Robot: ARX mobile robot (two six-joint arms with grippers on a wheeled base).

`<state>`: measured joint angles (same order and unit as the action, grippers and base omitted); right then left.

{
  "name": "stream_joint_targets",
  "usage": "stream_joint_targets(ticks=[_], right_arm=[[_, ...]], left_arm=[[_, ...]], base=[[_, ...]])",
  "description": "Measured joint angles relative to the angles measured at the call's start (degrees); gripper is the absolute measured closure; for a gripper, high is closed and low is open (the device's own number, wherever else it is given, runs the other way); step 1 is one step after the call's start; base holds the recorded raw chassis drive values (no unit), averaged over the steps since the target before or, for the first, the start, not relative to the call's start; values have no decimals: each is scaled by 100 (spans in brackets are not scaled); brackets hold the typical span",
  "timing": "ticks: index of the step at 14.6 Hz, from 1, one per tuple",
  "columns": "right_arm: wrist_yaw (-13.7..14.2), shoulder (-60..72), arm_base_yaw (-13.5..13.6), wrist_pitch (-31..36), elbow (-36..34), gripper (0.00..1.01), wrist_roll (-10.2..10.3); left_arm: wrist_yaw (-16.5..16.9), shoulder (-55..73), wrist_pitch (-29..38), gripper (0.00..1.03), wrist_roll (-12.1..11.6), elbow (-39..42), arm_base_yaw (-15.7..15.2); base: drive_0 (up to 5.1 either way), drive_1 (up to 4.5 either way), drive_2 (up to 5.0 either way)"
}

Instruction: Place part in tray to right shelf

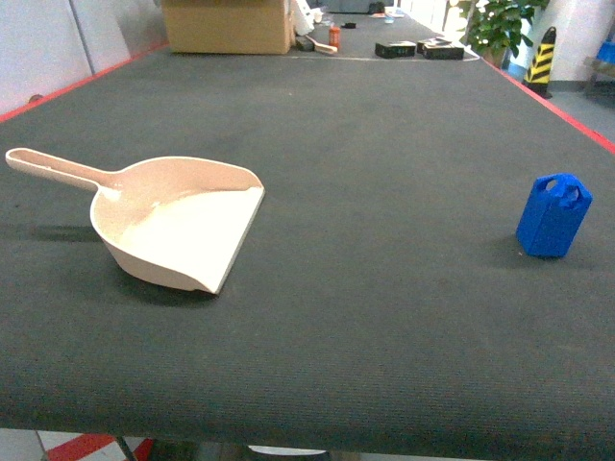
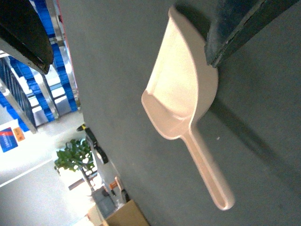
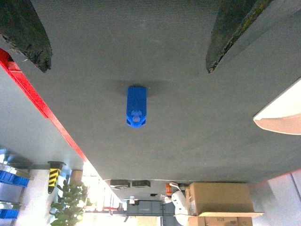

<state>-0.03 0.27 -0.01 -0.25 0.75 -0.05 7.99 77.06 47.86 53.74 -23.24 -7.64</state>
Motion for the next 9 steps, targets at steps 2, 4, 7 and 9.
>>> stream_joint_targets(ticks=[2, 4, 7, 9], right_arm=[[0, 0, 0, -2, 0, 3, 0], [0, 0, 0, 0, 0, 3, 0], [0, 0, 0, 0, 0, 3, 0], [0, 0, 0, 0, 0, 3, 0]], left_arm=[[-332, 811, 232, 5, 120, -219, 48], [-356, 765, 291, 5, 155, -184, 37], [-354, 765, 282, 5, 157, -184, 37], [-354, 765, 282, 5, 157, -184, 37]], base=[[0, 0, 0], [0, 0, 0], [0, 0, 0], [0, 0, 0]])
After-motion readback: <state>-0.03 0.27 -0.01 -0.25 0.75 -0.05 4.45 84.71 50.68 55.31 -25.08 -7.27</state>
